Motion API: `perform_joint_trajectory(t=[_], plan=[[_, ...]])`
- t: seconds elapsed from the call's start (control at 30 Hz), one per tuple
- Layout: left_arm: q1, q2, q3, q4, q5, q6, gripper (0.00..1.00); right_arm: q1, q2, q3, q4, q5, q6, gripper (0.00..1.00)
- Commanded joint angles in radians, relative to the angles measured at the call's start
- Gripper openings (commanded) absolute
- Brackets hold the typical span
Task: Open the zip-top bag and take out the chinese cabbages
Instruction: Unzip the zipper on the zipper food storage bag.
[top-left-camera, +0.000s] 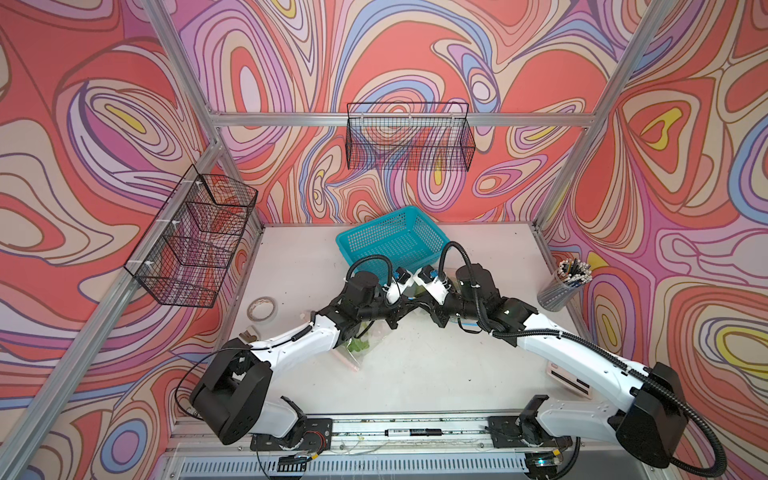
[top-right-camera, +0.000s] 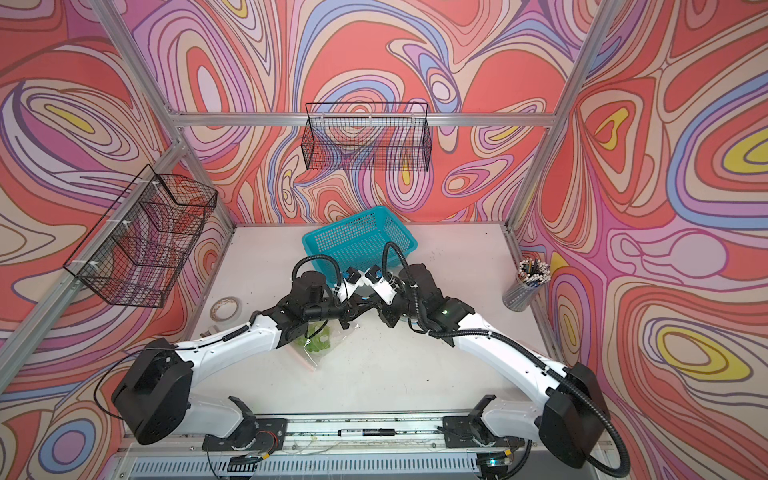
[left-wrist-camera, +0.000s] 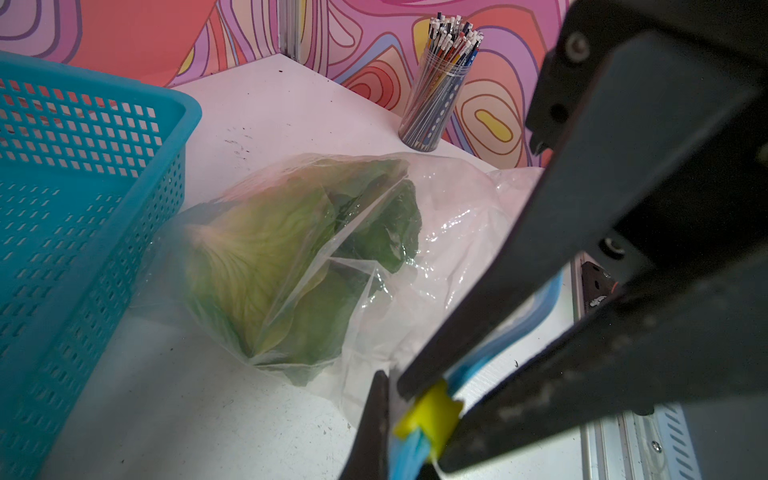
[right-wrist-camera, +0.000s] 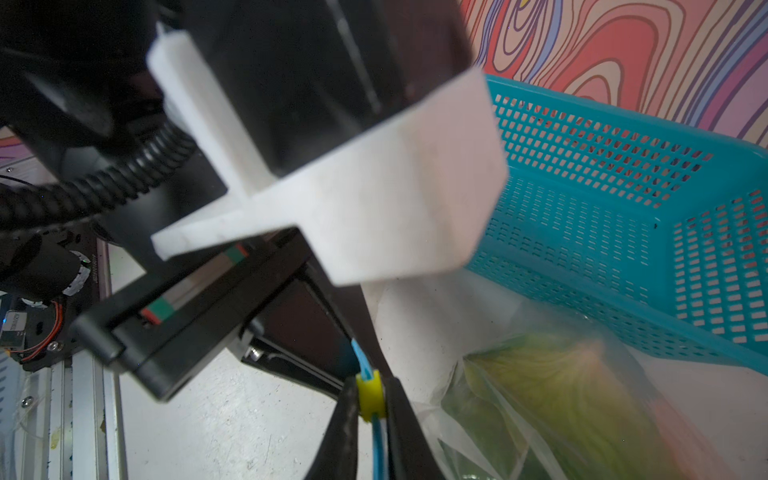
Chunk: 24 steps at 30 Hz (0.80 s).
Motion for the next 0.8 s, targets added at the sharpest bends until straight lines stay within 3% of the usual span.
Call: perform_joint_trajectory(t=[0.0, 0.17, 0.37, 0.77], plan=[[0.002, 0.003, 0.029, 0.008, 0.006, 0.007, 0.0, 0.003, 0.009, 0.02, 0.001, -0.017, -0.02, 0.1], [0.004, -0.001, 0.022, 0.026, 0.001, -0.004, 0.0, 0.003, 0.0, 0.012, -0.008, 0.014, -0.027, 0.02], [0.056, -0.029, -0.064, 0.205, 0.03, -0.105, 0.0, 0.003, -0.028, 0.0, -0.056, 0.086, -0.04, 0.01], [0.118, -0.074, -0.157, 0.366, 0.039, -0.192, 0.0, 0.003, -0.096, -0.018, -0.179, 0.23, -0.063, 0.01]])
